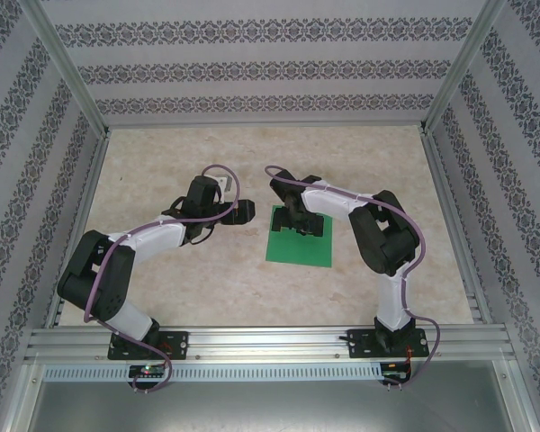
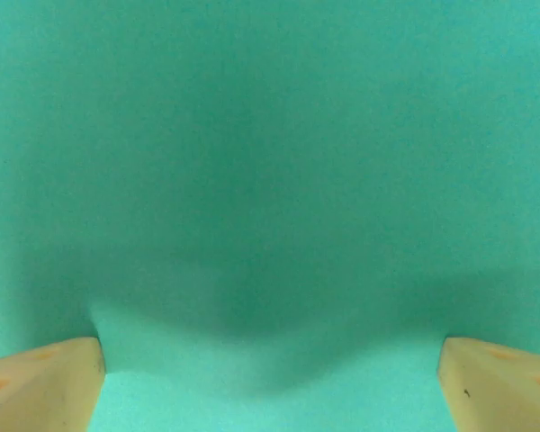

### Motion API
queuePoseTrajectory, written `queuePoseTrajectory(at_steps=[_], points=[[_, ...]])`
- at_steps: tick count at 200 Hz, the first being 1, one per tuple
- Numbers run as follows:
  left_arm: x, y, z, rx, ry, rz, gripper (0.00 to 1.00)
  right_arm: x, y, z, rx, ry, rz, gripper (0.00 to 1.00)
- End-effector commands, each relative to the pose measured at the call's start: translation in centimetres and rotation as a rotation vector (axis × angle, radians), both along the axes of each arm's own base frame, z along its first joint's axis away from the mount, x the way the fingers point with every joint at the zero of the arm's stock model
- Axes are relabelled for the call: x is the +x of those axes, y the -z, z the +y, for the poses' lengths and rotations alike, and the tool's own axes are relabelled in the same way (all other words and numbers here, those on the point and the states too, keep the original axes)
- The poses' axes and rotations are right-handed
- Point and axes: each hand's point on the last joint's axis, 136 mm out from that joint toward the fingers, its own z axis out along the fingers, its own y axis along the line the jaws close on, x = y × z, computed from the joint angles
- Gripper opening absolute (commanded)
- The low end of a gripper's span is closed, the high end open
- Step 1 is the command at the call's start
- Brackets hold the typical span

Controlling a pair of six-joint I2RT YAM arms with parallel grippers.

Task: Fold a paper plane with a square sheet of paper (pick it up from the middle)
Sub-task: Fold the square sheet of paper in half at the center of the table.

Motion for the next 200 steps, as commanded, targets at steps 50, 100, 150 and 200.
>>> queuePoseTrajectory(at_steps=[50,100,150,200], points=[[0.0,-0.4,-0.4,0.014,0.012,-0.012,1.0,-0.9,1.2,0.4,0.014,-0.035,0.038,0.91],[0.0,-0.4,-0.4,0.012,0.004,-0.01,1.0,0.1,-0.9,0.9,0.054,-0.045,-0.014,0.72],[0.1,-0.7,0.1,0.022,-0.019,-0.019,1.0,0.6,-3.4,1.5,0.098,-0.048,-0.069,0.59],[0.1,-1.6,1.5,0.045,-0.088,-0.051,1.0,1.1,-6.9,4.1,0.265,-0.071,-0.117,0.43]])
